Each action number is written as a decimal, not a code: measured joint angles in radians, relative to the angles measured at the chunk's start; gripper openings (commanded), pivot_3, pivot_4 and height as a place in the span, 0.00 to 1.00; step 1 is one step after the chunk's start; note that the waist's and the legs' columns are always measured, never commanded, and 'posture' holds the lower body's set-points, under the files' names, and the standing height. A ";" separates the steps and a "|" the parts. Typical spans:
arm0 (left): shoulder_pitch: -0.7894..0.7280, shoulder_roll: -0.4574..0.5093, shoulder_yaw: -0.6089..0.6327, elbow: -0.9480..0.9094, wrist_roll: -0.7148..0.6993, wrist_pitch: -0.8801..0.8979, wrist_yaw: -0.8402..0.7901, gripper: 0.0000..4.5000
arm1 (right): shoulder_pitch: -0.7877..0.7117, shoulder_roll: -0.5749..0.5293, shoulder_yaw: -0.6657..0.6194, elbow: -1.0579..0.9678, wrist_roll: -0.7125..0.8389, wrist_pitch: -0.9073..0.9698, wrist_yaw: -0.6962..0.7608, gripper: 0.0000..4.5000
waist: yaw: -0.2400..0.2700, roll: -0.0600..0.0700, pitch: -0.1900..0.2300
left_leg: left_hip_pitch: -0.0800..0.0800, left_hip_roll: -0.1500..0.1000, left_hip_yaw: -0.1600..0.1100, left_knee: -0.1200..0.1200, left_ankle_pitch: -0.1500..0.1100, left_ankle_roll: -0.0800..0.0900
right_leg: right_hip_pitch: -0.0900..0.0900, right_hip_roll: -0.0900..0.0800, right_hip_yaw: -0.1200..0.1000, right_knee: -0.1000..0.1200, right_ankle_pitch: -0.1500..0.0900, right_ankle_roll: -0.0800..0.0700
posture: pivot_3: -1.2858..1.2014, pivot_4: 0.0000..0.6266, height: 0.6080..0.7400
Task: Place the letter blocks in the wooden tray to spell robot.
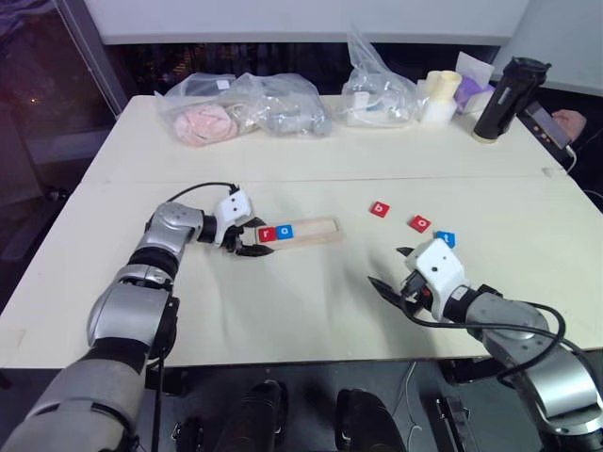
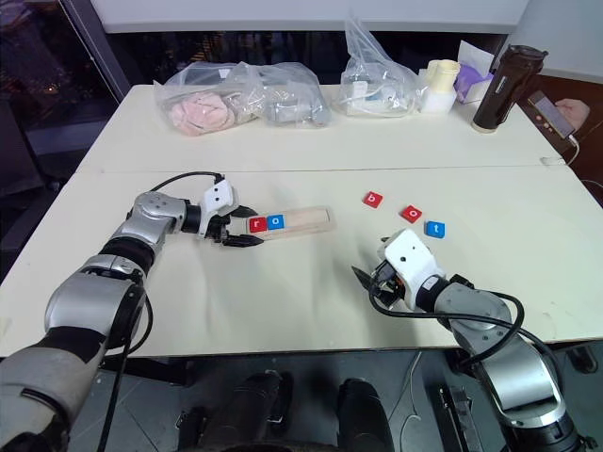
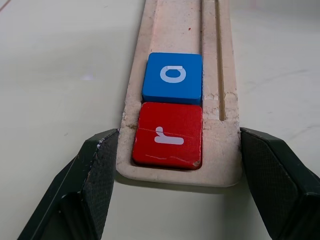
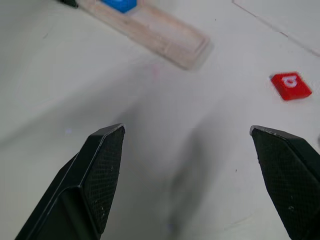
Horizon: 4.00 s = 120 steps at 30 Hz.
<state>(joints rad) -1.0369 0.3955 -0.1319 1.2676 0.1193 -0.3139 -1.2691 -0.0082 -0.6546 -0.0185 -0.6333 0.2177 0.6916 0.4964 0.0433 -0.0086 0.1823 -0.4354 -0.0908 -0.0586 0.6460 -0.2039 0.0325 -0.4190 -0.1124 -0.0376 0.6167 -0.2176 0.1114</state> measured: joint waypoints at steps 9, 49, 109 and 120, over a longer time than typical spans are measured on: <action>0.024 -0.050 -0.015 -0.069 0.020 -0.008 0.007 0.70 | -0.018 -0.006 -0.003 0.032 -0.009 -0.014 0.014 0.91 | 0.007 0.000 0.000 | 0.000 -0.001 0.000 0.001 0.000 0.001 | 0.002 -0.001 -0.001 -0.001 0.000 0.001 | 0.52 0.24 0.98; 0.434 -0.102 -0.240 -1.088 0.002 0.620 0.143 0.70 | -0.038 -0.025 -0.022 0.070 -0.038 -0.045 0.050 0.91 | 0.018 0.002 -0.002 | 0.000 0.000 -0.001 0.000 -0.003 -0.001 | 0.002 -0.002 0.001 -0.003 -0.002 -0.003 | 0.52 0.24 0.98; 0.675 0.031 0.305 -1.620 -0.611 1.010 0.460 1.00 | -0.596 0.401 0.043 0.555 -0.156 0.280 -0.363 0.91 | -0.018 0.005 0.000 | -0.001 0.000 0.001 -0.007 0.001 -0.004 | -0.008 0.000 0.006 0.001 0.001 -0.002 | 0.52 0.24 0.98; 0.756 0.212 0.302 -1.718 -0.771 1.045 0.322 1.00 | -0.805 0.607 -0.126 0.893 -0.175 0.319 -0.637 0.91 | -0.047 0.006 0.000 | 0.001 0.002 0.000 -0.018 0.007 -0.010 | -0.011 0.006 0.006 0.002 0.001 -0.008 | 0.52 0.24 0.98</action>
<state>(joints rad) -0.2805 0.6079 0.1699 -0.4501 -0.6517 0.7312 -0.9472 -0.8129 -0.0478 -0.1445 0.2597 0.0426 1.0108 -0.1409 -0.0033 -0.0028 0.1819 -0.4343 -0.0884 -0.0586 0.6284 -0.1973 0.0221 -0.4299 -0.1065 -0.0315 0.6182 -0.2164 0.1031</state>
